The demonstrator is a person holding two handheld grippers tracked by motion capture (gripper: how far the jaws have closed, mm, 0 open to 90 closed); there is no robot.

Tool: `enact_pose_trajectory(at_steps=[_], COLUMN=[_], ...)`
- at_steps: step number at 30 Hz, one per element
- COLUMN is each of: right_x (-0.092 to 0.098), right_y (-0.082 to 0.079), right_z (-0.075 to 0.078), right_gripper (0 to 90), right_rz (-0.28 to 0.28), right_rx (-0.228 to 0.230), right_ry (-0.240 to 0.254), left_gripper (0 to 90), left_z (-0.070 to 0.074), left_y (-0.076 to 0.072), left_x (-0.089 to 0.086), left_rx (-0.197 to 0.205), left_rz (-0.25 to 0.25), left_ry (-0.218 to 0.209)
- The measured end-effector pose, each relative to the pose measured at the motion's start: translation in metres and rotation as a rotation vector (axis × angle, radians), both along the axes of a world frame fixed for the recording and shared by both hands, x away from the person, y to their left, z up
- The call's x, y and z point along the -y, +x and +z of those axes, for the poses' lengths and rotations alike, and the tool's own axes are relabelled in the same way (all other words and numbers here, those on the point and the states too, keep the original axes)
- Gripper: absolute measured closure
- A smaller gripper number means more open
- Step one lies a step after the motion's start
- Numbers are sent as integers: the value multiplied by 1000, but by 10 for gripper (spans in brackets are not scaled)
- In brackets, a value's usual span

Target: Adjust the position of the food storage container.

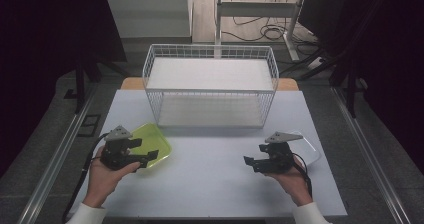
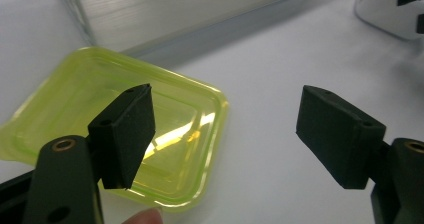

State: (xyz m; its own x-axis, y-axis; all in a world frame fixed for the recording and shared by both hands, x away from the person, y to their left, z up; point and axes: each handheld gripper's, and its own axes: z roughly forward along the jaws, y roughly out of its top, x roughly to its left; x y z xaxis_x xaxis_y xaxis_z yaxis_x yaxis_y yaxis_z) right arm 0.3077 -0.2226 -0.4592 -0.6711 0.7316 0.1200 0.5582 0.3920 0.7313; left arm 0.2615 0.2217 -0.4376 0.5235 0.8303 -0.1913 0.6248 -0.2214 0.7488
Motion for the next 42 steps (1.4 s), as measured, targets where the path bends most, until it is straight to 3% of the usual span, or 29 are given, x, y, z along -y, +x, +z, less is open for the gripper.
enact_pose_trajectory(at_steps=[3, 5, 12, 18, 26, 30, 31, 32, 40, 42], right_x=[-1, -2, -2, 0, -3, -3, -4, -4, -5, -5], right_y=[0, 0, -2, -2, -1, 0, 0, 0, 0, 1], right_z=[-1, -1, -1, -2, -5, -6, -6, -6, -7, -7], right_gripper=[242, 242, 243, 244, 244, 244, 244, 245, 245, 244], right_rz=[0, 3, 5, -8, -5, -4, -5, -5, -6, -7], right_rx=[-5, -7, -6, -14, -20, -20, -21, -22, -21, -19], right_ry=[-6, -8, -14, -24, -38, -43, -45, -46, -57, -60], left_gripper=[246, 266, 398, 467, 489, 592, 730, 758, 852, 878], left_z=[4, 11, 16, 10, -1, -9, -13, -15, -26, -28], left_y=[8, 20, 45, 66, 91, 104, 110, 113, 125, 128], left_x=[-4, -14, -36, -48, -54, -57, -59, -60, -68, -69], left_rx=[-6, -14, -45, -80, -139, -172, -206, -213, -235, -243], left_rz=[6, 24, 43, 46, 51, 52, 46, 45, 71, 73], left_ry=[22, 34, 17, 49, 104, 147, 155, 161, 193, 218])
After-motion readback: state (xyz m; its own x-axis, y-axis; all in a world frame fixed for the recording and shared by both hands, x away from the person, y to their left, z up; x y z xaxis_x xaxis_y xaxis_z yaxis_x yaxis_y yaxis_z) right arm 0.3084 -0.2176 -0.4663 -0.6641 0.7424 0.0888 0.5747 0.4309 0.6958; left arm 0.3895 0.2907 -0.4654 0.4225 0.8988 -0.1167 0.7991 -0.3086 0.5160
